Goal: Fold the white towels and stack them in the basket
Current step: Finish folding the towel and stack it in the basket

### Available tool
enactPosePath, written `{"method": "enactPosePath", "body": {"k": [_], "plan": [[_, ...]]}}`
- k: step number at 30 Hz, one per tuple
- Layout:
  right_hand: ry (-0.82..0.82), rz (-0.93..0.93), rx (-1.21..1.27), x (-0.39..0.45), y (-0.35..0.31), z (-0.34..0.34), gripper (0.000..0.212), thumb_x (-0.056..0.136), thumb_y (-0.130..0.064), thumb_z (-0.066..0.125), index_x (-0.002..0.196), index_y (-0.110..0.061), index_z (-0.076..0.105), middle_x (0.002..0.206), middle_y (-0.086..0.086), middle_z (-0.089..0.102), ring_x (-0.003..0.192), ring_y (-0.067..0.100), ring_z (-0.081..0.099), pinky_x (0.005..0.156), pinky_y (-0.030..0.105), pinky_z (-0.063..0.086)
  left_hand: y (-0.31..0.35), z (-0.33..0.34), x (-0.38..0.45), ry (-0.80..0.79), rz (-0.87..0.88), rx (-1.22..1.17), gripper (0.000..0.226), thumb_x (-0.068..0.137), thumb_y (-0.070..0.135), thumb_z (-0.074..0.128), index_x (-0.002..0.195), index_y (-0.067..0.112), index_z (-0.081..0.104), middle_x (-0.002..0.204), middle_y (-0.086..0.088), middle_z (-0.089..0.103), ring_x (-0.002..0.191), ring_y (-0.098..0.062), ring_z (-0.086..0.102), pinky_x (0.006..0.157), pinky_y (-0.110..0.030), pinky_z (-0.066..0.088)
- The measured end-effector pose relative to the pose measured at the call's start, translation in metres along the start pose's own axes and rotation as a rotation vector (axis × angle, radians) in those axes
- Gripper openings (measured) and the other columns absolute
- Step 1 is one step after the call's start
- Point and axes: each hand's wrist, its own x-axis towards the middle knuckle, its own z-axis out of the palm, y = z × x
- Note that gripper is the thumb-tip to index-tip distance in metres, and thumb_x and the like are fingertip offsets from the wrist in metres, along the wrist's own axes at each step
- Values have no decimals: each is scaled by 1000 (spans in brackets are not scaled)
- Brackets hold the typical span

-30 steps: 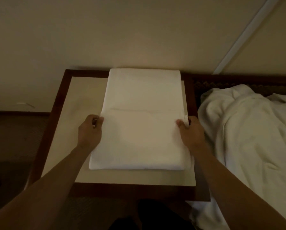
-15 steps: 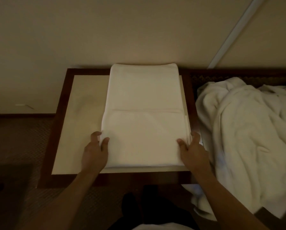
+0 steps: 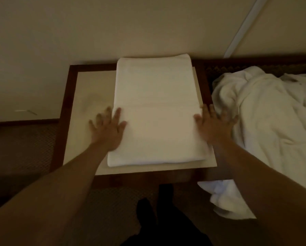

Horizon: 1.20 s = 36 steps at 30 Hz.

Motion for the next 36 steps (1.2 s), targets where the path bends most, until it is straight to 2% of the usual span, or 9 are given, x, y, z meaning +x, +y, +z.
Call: {"method": "enactPosePath", "body": {"k": [3,5,9,14,18,24,27,31,36], "plan": [[156,-23,40,-26,20,0,72,97,-67,7,160,-33,-7,168,-3,-17,153,36,-13,114,75,0,-16,-5,-23,148,-64,-55,67,102,58,9,161,26,5,170,-1,-5,155,-35,-1,121,-64,3],[199,-290,62,-61,12,10,78,94,-76,15,159,-38,-8,167,-5,-19,155,28,-13,117,68,-1,-13,1,-55,296,160,-179,66,104,58,23,159,23,20,169,-4,10,155,-30,10,123,-56,10],[100,-495,-77,-102,12,51,93,85,-86,32,160,-40,0,169,-11,-7,155,23,-9,117,67,5,-21,36,-98,91,609,-15,86,93,77,34,162,31,11,170,7,2,156,-16,-3,125,-49,6],[193,-552,-36,-103,24,49,75,86,-39,57,156,-23,34,164,-1,30,149,24,32,110,60,34,-55,39,-88,212,582,-1,83,84,28,77,156,20,36,165,-1,28,150,-21,30,122,-48,21],[293,-525,7,-117,30,37,59,73,-23,62,132,-20,59,138,2,63,127,25,60,97,52,44,-67,33,-94,338,639,-69,68,77,9,81,139,10,55,144,-10,56,128,-28,58,120,-38,15],[257,-478,434,-153,30,20,37,75,-40,65,110,-29,68,99,-17,71,90,14,69,85,42,49,-92,28,-131,239,476,-512,33,102,36,48,135,34,49,137,7,55,132,-25,50,124,-31,14],[145,-341,822,-181,29,2,31,80,-5,78,100,-27,71,91,-16,73,84,4,69,70,20,55,-88,10,-162,210,340,-780,22,101,45,48,123,49,47,122,24,61,116,-3,57,98,-31,46],[70,-267,1136,-213,28,-23,37,81,14,70,100,-18,69,92,-14,76,88,7,71,68,16,56,-67,-17,-189,367,239,-981,20,96,44,40,115,47,45,110,35,56,98,12,52,79,-6,43],[144,-242,1286,-211,18,-48,29,89,3,66,115,-10,67,100,-4,76,92,0,69,71,13,53,-49,-42,-178,549,113,-1033,27,101,45,43,127,38,46,104,27,50,94,9,51,77,-25,45]]}}
